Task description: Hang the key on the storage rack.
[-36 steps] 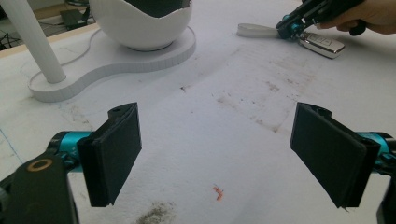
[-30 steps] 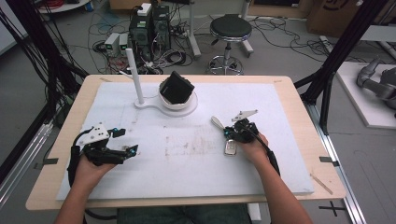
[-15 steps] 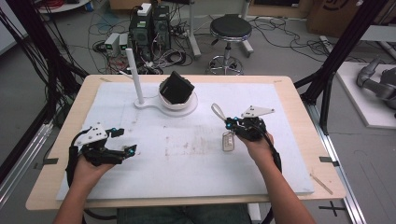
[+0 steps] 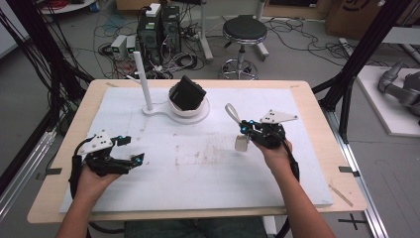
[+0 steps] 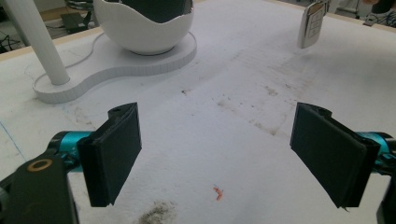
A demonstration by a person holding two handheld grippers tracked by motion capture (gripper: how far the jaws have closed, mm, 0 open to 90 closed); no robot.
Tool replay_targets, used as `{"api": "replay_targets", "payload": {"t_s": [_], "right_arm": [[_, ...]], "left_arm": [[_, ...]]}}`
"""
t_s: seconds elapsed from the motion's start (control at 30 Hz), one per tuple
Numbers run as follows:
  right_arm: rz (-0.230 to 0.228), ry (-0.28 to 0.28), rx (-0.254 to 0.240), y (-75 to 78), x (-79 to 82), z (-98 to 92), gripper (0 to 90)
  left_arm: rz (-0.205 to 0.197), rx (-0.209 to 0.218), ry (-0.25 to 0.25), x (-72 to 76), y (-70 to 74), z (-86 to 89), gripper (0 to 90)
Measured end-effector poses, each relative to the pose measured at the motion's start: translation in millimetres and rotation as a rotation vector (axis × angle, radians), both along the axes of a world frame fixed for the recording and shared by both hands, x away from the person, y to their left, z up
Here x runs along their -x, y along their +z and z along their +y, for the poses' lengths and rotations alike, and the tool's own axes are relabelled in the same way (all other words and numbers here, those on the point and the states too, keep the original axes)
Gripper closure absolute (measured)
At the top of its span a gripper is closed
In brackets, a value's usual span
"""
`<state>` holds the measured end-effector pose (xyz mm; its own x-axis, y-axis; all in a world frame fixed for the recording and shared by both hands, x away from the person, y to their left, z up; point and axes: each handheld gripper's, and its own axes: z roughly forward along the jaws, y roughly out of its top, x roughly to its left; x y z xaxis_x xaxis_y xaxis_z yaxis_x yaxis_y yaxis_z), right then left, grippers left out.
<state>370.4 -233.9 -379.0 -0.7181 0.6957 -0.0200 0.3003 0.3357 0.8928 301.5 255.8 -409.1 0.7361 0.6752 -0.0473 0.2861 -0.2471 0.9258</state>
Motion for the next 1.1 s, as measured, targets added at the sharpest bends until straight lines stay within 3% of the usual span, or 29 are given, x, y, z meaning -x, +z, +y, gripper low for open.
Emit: {"api": "replay_targets", "payload": {"t_s": [0.4,0.7,1.1], "right_arm": [[-0.063,0.046,-0.013,26.9,-8.5,31.1,82.8],[-0.107,0.1,-0.003,52.6,-20.0,68.8,82.8],[-0.125,0.179,0.029,66.8,-36.1,126.1,82.8]], "left_arm": [[-0.006,0.011,0.0,3.4,1.3,0.0,16.4],[-0.007,0.005,-0.002,4.8,1.5,0.7,16.4],[-0.007,0.003,0.006,5.7,1.7,2.6,16.4]]}}
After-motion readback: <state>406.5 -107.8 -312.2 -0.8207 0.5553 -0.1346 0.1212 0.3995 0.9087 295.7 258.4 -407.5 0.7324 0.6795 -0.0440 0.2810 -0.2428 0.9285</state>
